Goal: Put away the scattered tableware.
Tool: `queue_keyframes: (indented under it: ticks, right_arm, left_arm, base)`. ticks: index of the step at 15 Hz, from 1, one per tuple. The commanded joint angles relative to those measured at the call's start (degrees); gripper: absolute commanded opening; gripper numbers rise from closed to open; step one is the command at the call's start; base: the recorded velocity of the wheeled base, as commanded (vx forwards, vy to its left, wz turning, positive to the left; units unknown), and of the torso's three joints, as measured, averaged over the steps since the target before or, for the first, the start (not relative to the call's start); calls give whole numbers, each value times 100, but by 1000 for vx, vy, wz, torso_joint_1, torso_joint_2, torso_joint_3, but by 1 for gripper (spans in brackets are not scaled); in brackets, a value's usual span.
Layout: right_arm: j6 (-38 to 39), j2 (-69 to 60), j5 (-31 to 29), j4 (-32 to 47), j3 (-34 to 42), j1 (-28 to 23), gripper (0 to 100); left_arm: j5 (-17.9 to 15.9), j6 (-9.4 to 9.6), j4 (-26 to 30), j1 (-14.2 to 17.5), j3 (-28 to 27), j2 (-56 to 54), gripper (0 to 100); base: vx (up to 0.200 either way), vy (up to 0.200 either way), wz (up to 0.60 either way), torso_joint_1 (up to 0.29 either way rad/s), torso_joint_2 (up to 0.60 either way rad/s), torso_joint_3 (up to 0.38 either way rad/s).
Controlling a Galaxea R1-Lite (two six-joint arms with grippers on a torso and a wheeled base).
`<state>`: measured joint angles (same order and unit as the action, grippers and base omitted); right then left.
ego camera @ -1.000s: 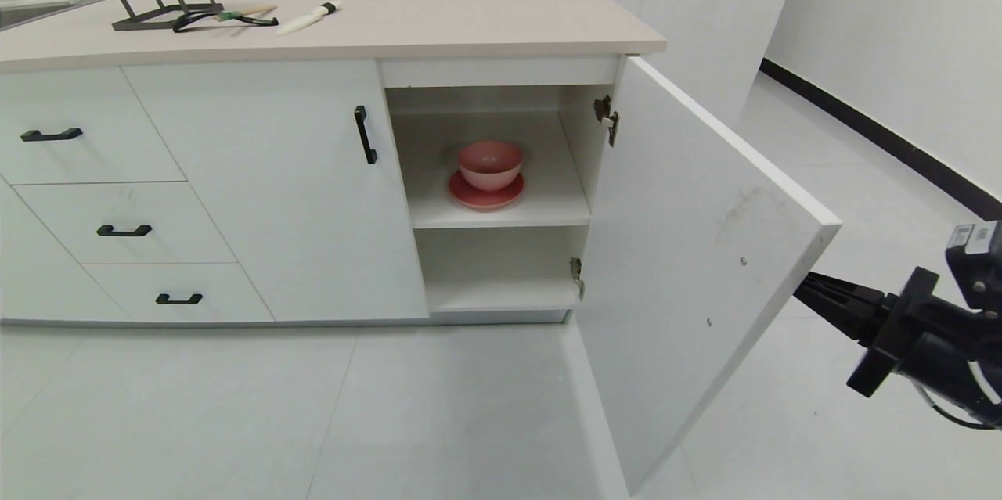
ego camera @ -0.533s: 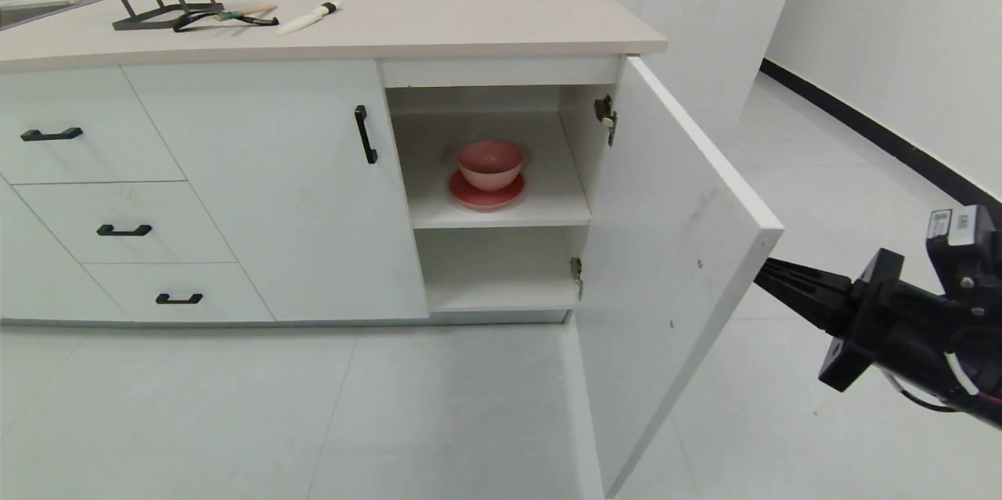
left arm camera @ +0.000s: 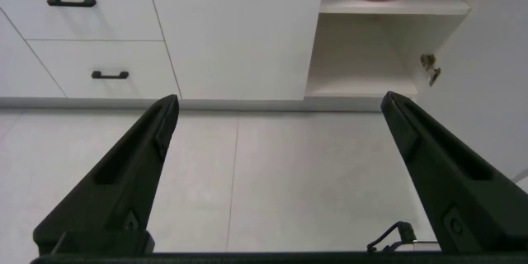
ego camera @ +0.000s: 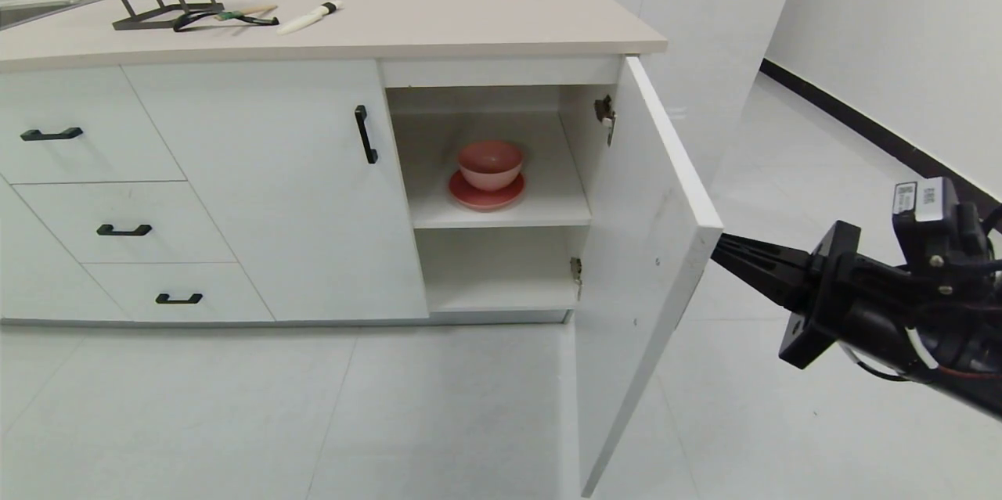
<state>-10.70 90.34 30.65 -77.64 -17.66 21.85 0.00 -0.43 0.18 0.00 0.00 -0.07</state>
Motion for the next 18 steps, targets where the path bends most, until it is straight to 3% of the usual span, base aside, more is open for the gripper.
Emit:
queue_keyframes:
  ticks: [1, 16, 18]
  right_arm:
    - [7, 273, 3, -14, -273, 215, 0]
    - [16, 1521, 3, -102, -1345, 988, 0]
    - [16, 1882, 3, -137, -1863, 1094, 0]
  left_arm:
    - [0, -1, -1, 0, 0, 7, 100]
    - [0, 8, -1, 9, 0, 7, 100]
    - [0, -1, -1, 0, 0, 7, 100]
  base:
    - [0, 0, 0, 0, 0, 0]
    - [0, 0, 0, 0, 0, 0]
    - [0, 0, 0, 0, 0, 0]
